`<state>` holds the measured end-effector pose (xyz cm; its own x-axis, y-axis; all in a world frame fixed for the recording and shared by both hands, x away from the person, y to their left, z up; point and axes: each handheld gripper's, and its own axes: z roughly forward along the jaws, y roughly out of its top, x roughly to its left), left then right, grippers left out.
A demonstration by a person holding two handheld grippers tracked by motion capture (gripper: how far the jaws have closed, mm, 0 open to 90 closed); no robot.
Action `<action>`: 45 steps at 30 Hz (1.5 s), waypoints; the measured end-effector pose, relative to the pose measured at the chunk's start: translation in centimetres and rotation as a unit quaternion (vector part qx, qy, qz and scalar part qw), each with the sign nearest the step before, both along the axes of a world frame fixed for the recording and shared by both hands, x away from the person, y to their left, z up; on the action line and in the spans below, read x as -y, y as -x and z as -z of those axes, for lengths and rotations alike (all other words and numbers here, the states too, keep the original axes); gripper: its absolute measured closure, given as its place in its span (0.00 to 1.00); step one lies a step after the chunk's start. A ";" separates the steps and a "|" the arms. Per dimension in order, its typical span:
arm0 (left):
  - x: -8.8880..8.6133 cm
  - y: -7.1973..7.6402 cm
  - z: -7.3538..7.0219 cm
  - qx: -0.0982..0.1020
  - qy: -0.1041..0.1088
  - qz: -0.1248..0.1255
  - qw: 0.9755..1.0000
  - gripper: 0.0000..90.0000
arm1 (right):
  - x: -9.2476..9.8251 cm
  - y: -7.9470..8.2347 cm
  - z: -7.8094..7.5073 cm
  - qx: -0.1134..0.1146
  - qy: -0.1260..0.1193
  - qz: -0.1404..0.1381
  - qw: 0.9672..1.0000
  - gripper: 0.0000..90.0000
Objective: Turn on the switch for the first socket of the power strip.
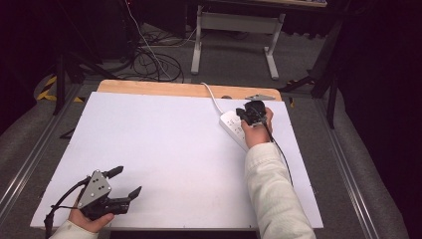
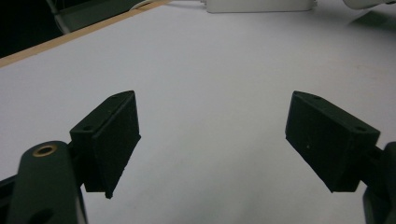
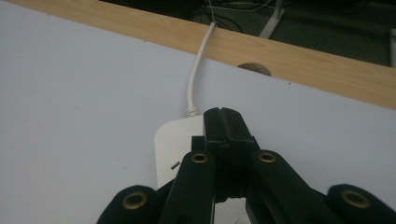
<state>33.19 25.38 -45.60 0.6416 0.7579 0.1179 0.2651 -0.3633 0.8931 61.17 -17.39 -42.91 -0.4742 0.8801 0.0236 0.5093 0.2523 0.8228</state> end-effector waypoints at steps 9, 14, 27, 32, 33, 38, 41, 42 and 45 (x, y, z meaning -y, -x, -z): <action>0.1 0.0 0.0 -0.002 0.000 0.000 1.000 0.20 | 0.5 1.9 -2.3 0.010 -0.017 -0.011 1.000 1.00; 0.1 0.0 0.0 -0.001 -0.001 0.001 1.000 0.20 | 0.6 2.7 -3.3 0.016 -0.017 -0.019 1.000 1.00; 0.1 0.0 0.0 -0.002 -0.001 -0.001 1.000 0.20 | 1.5 4.7 -4.8 0.024 -0.037 -0.047 0.998 0.91; 0.2 0.0 0.0 -0.002 -0.001 -0.001 1.000 0.20 | 2.1 6.3 -5.7 0.030 -0.048 -0.062 0.996 0.77; 0.2 0.0 0.0 -0.002 -0.001 -0.001 1.000 0.20 | 2.2 6.7 -5.8 0.030 -0.049 -0.066 0.996 0.73; 0.2 0.0 0.0 -0.002 -0.001 -0.001 1.000 0.20 | 2.9 8.4 -6.2 0.028 -0.056 -0.081 0.995 0.58; 0.2 0.0 0.0 -0.002 0.000 -0.002 1.000 0.20 | 3.3 9.6 -6.3 0.031 -0.052 -0.093 0.994 0.52; 0.2 0.0 0.0 -0.002 0.001 -0.002 1.000 0.20 | 3.4 9.9 -6.3 0.032 -0.053 -0.098 0.993 0.50; 0.3 0.0 0.0 -0.003 0.002 -0.002 1.000 0.20 | 3.6 11.0 -6.3 0.033 -0.053 -0.113 0.992 0.46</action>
<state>33.16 25.11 -45.59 0.6399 0.7604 0.1111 0.2724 -0.3597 0.8924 50.13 -21.00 -36.62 -0.6625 0.7455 0.0723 0.3935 0.2643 0.8805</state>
